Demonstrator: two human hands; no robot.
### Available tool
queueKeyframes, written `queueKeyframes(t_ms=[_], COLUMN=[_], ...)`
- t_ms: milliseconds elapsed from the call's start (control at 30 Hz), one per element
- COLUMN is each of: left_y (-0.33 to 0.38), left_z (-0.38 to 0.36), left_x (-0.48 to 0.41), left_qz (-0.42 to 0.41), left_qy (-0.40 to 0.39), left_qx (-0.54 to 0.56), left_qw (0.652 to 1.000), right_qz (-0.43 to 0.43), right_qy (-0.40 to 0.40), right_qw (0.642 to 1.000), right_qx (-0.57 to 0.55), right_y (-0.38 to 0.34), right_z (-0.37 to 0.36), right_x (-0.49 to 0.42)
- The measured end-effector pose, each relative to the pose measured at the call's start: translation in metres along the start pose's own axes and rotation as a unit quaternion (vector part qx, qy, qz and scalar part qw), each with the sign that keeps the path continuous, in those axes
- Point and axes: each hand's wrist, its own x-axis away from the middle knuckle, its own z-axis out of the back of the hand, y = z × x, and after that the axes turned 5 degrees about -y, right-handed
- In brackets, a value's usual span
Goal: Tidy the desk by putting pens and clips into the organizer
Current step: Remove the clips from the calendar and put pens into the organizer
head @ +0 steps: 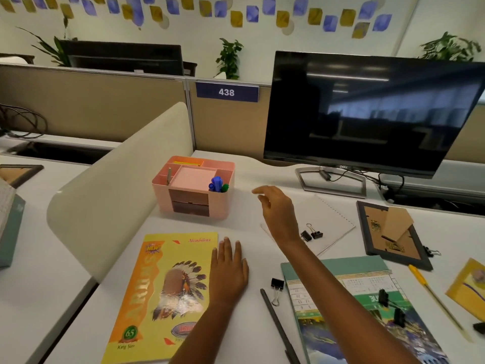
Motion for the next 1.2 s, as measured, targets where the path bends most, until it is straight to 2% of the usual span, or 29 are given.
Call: queueKeyframes(t_ms=[100,267,400,467,633,867,1000,1200], left_y=[0.0,0.002,0.011,0.018,0.031,0.043,0.046,0.052], left_z=[0.002,-0.003,-0.006,-0.005,-0.004,-0.004,-0.003,-0.003], left_x=[-0.001,0.0,0.008,0.015,0.028,0.046,0.052,0.059], left_qz=[-0.012,-0.02,-0.02,-0.014,0.011,0.021,0.029,0.038], left_qy=[0.001,0.007,0.044,0.021,0.02,0.03,0.043,0.048], left_qx=[0.014,0.028,0.084,0.095,0.099,0.115,0.122,0.132], left_qw=[1.0,0.999,0.995,0.995,0.995,0.993,0.991,0.989], right_qz=[-0.024,-0.081,-0.078,-0.074,-0.01,0.066,0.154,0.225], right_qy=[-0.016,-0.093,-0.159,-0.194,-0.265,-0.263,-0.296,-0.303], right_qw=[1.0,0.992,0.984,0.978,0.963,0.96,0.933,0.904], right_qx=[-0.007,-0.02,-0.006,-0.005,0.036,0.069,0.136,0.199], right_y=[0.023,0.052,0.067,0.073,0.085,0.101,0.109,0.123], right_z=[0.017,0.05,0.077,0.089,0.11,0.139,0.161,0.172], right_x=[0.034,0.089,0.129,0.146,0.183,0.22,0.237,0.247])
